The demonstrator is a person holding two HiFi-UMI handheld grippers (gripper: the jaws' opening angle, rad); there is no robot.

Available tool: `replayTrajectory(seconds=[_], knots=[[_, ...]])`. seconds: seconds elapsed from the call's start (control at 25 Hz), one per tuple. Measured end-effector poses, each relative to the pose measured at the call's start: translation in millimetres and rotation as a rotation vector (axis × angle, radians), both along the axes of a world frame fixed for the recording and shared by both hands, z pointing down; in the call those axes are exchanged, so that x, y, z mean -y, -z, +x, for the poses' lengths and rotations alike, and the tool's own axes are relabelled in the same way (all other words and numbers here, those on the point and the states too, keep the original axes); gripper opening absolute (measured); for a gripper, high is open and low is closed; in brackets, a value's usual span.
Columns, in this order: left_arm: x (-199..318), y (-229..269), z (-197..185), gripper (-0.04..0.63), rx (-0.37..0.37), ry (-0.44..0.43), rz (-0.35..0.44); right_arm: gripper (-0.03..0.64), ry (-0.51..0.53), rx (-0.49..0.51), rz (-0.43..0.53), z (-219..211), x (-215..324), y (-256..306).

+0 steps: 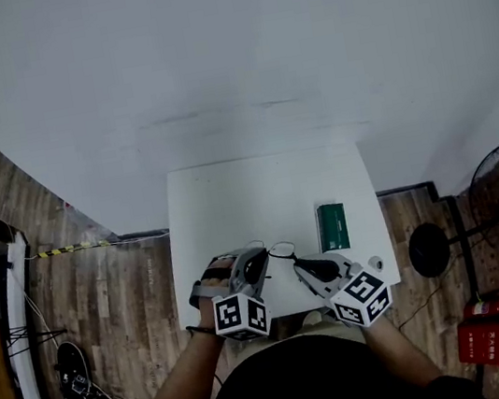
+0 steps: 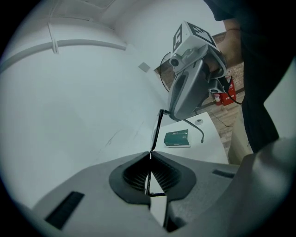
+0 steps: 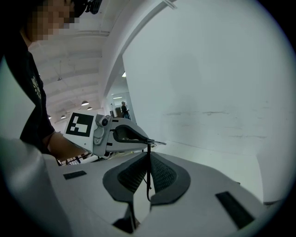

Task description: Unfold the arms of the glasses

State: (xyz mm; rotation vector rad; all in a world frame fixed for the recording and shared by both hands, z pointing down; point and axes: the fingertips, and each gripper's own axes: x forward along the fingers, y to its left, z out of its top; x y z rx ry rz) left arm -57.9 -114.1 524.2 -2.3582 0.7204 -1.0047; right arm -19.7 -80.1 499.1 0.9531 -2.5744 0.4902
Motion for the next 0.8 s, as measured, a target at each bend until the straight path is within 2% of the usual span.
replayTrajectory(seconds=[0.08, 0.16, 0.24, 0.32, 0.4, 0.52, 0.8], knots=[[2.6, -4.0, 12.7, 0.020, 0.017, -0.002, -0.008, 0.018, 0.006, -0.004, -0.016, 13.9, 3.9, -5.0], [0.7, -6.8, 24.0, 0.020, -0.010, 0.016, -0.062, 0.018, 0.006, 0.002, -0.026, 26.6, 5.2, -6.8], [3.0, -5.5, 35.2, 0.020, -0.085, 0.056, -0.128, 0.018, -0.002, 0.023, -0.016, 38.3, 10.4, -2.7], [9.1, -2.5, 46.8, 0.020, -0.145, 0.105, -0.161, 0.020, -0.009, 0.052, 0.009, 50.1, 18.4, 4.4], [13.7, -2.2, 57.8, 0.020, -0.191, 0.154, -0.183, 0.039, -0.005, 0.079, 0.041, 62.1, 24.3, 12.1], [19.6, -0.2, 71.4, 0.020, -0.293, 0.222, -0.221, 0.113, 0.005, 0.115, 0.077, 79.4, 30.7, 21.9], [36.5, 10.1, 86.1, 0.020, -0.572, 0.363, -0.277, 0.127, -0.041, 0.183, 0.212, 132.1, 49.3, 48.5]])
